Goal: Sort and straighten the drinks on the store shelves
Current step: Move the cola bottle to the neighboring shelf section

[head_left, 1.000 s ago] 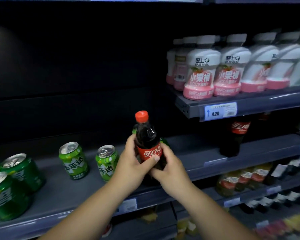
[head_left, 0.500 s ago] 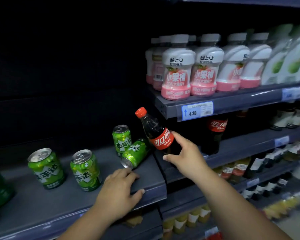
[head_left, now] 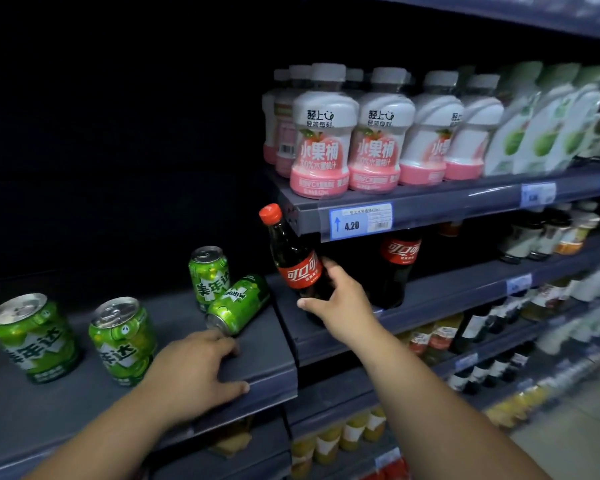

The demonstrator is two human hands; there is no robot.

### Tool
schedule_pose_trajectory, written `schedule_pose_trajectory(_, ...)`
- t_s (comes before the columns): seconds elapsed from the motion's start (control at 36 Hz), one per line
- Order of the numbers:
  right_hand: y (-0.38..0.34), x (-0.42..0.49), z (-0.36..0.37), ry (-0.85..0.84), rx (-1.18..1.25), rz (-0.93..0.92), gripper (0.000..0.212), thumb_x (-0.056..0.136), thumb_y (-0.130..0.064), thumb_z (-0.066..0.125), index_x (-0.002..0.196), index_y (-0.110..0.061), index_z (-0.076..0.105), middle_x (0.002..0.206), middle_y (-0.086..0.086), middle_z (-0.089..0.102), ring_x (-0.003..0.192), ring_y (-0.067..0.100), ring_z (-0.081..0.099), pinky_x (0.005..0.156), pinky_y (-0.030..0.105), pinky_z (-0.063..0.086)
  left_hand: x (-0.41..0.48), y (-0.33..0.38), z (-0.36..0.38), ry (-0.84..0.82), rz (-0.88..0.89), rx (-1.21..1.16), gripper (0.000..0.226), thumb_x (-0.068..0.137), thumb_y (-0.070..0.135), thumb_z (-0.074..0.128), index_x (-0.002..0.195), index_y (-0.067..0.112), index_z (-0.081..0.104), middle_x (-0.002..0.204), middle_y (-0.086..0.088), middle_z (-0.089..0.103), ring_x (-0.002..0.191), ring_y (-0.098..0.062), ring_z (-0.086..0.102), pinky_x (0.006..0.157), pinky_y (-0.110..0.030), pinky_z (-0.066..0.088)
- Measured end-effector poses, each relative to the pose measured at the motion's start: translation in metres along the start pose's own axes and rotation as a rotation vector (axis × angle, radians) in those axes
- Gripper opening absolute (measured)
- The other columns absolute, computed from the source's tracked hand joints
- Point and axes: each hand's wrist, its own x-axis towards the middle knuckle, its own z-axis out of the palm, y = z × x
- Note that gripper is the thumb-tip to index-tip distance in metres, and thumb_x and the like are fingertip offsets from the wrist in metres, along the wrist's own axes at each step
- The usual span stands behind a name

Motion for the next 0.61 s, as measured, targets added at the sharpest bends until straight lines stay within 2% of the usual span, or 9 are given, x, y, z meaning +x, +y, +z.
schedule_pose_trajectory(0.11, 0.000, 0.002, 0.000, -0.020, -0.016, 0.004, 0.090, 0.071, -0.030, 0.088, 0.150, -0.028, 0.044, 0.137, -0.006, 0.061, 0.127, 0.012, 0.055, 0.108, 0.027, 0.042, 0.005, -0.003, -0.002, 0.025, 0.031, 0.005, 0.074, 0.062, 0.084, 0.047, 0.121, 0.042, 0.057, 0.112, 0.019, 0.055, 0.111, -0.010, 0.054, 0.091, -0.032, 0.046)
schedule_pose_trajectory(0.22, -0.003, 0.001, 0.001, -0.051, -0.013, -0.006, 0.093, 0.070, -0.029, 0.089, 0.151, -0.030, 0.042, 0.140, -0.006, 0.059, 0.129, 0.011, 0.053, 0.110, 0.027, 0.040, 0.002, -0.006, 0.015, 0.147, 0.052, -0.042, 0.069, 0.065, 0.080, 0.056, 0.117, 0.036, 0.064, 0.105, 0.013, 0.059, 0.101, -0.018, 0.058, 0.085, -0.036, 0.049)
schedule_pose_trajectory(0.36, -0.002, 0.004, 0.010, -0.089, 0.100, -0.004, 0.101, 0.052, -0.049, 0.083, 0.145, -0.027, 0.049, 0.128, -0.007, 0.068, 0.118, 0.012, 0.063, 0.108, 0.040, 0.048, -0.001, -0.003, 0.013, 0.144, 0.032, -0.050, 0.076, 0.066, 0.080, 0.052, 0.127, 0.036, 0.059, 0.114, 0.011, 0.060, 0.106, -0.018, 0.056, 0.090, -0.037, 0.046)
schedule_pose_trajectory(0.44, -0.007, 0.005, 0.015, -0.119, 0.154, -0.009, 0.093, 0.055, -0.040, 0.084, 0.141, -0.023, 0.053, 0.125, -0.006, 0.069, 0.115, 0.011, 0.064, 0.108, 0.040, 0.048, -0.002, -0.001, 0.010, 0.121, 0.027, -0.055, 0.079, 0.067, 0.081, 0.050, 0.131, 0.036, 0.056, 0.119, 0.011, 0.058, 0.111, -0.018, 0.054, 0.093, -0.038, 0.044)
schedule_pose_trajectory(0.5, -0.010, 0.005, 0.017, -0.131, 0.175, -0.011, 0.092, 0.055, -0.041, 0.083, 0.140, -0.025, 0.054, 0.125, -0.005, 0.069, 0.116, 0.011, 0.064, 0.109, 0.041, 0.047, -0.003, -0.001, 0.009, 0.125, 0.028, -0.070, 0.078, 0.068, 0.081, 0.049, 0.131, 0.036, 0.055, 0.119, 0.011, 0.057, 0.111, -0.018, 0.053, 0.093, -0.037, 0.043)
schedule_pose_trajectory(0.61, -0.009, 0.002, 0.019, -0.142, 0.170, -0.008, 0.092, 0.060, -0.038, 0.082, 0.144, -0.025, 0.049, 0.131, -0.007, 0.065, 0.121, 0.011, 0.060, 0.112, 0.039, 0.044, 0.001, 0.001, 0.001, 0.245, 0.005, -0.175, 0.069, 0.069, 0.078, 0.052, 0.118, 0.031, 0.062, 0.108, 0.010, 0.061, 0.101, -0.017, 0.055, 0.089, -0.036, 0.046)
